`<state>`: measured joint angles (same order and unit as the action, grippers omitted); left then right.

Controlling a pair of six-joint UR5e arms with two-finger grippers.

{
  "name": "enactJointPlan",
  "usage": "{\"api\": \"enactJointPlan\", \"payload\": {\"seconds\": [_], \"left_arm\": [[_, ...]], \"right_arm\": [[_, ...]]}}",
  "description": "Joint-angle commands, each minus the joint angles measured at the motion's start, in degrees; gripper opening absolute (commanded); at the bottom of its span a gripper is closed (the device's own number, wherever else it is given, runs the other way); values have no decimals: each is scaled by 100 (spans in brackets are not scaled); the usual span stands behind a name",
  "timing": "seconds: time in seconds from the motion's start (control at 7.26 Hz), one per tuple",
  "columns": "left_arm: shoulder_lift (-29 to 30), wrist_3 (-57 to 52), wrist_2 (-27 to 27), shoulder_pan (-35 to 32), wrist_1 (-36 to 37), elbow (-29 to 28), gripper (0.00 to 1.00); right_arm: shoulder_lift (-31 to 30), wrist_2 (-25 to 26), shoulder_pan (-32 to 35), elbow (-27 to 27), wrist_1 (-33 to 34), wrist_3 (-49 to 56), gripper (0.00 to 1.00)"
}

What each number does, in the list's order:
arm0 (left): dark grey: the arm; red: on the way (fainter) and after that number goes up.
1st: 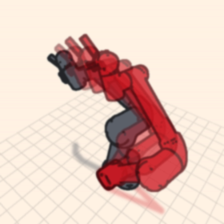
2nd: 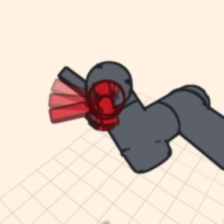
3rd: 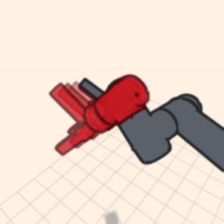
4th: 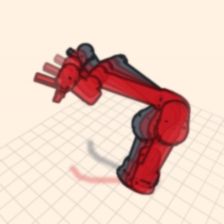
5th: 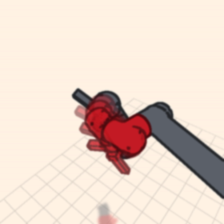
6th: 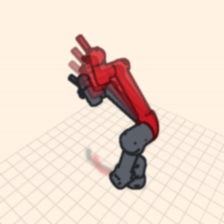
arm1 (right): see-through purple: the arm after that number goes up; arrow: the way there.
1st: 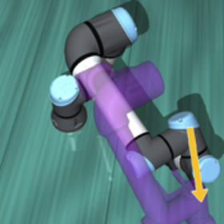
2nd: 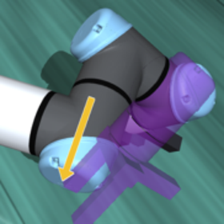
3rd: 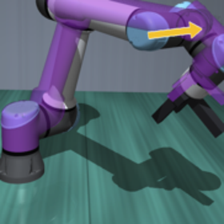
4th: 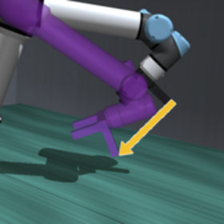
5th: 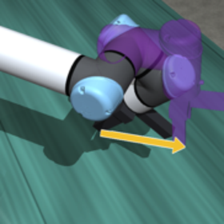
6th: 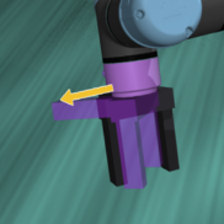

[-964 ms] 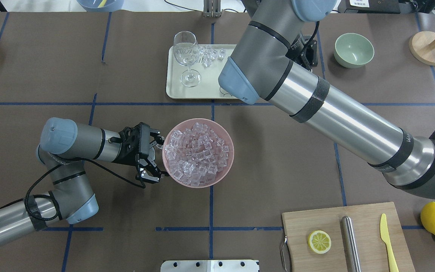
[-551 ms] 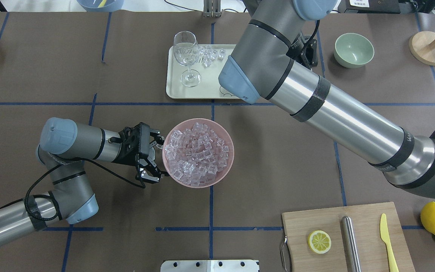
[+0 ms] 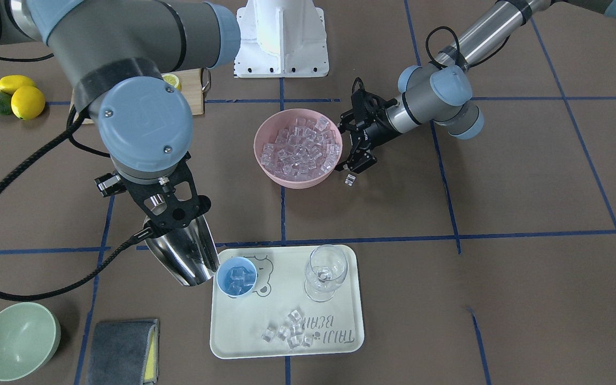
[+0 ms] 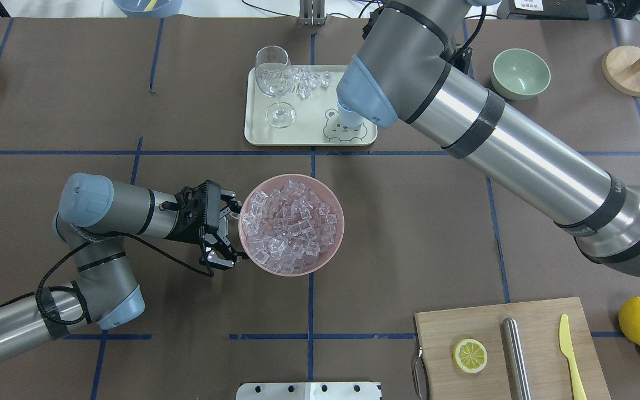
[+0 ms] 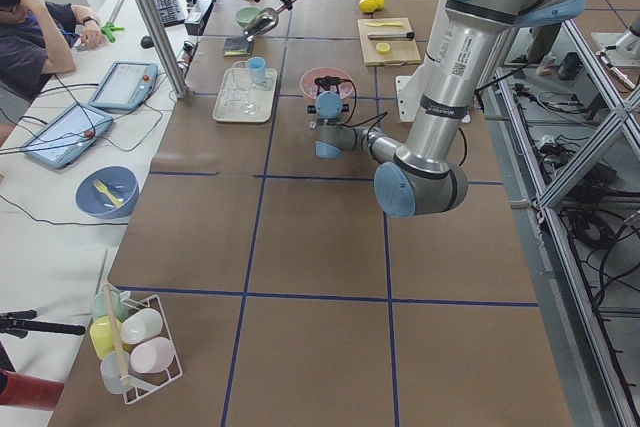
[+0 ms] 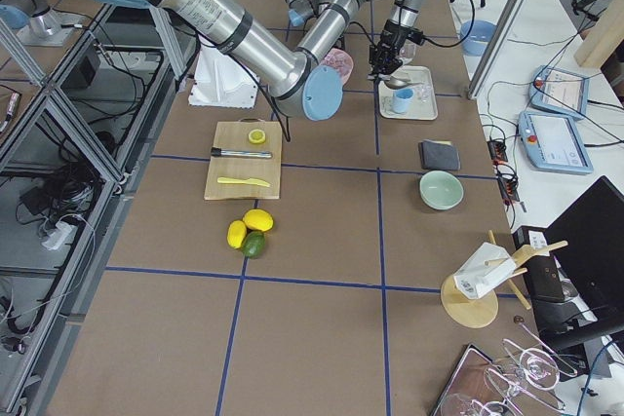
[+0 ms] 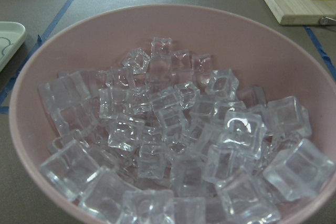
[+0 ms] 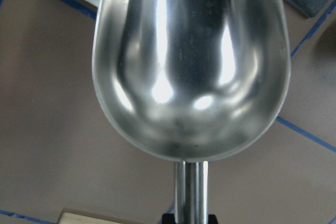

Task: Put ice in cup with scoop
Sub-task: 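Carry the empty scoop back and lower it onto the table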

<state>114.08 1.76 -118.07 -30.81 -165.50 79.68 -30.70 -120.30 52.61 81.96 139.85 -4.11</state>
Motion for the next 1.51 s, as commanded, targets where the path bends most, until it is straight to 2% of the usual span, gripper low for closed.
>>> {"api": "enactJointPlan", "payload": {"seconds": [0.0,0.14,0.28,0.55,0.69,0.96,1.1,1.38], "left_arm": [[-9,0,3,-4,0,-5,100],[-9,9,3,-12,9,-5,100],[-18,9,3,-21,9,-5,100],[-18,9,3,-30,9,-5,100],[-18,9,3,-21,9,-5,100],[-18,9,3,-21,9,-5,100],[-18,9,3,-13,9,-5,100],[-18,9,3,-13,9,-5,100]], "right_arm": [[-564,-442,179,920,-168,-991,0],[-1239,-512,205,1806,-316,-1604,0],[-1498,-565,284,2154,-300,-1775,0],[-2778,-697,302,3452,-353,-2188,0],[-3245,-697,311,3841,-353,-2295,0],[-4090,-697,302,4248,-589,-2400,0],[-4468,-697,293,4284,-1043,-2714,0],[-5486,-697,40,4232,-2762,-3486,0]]}}
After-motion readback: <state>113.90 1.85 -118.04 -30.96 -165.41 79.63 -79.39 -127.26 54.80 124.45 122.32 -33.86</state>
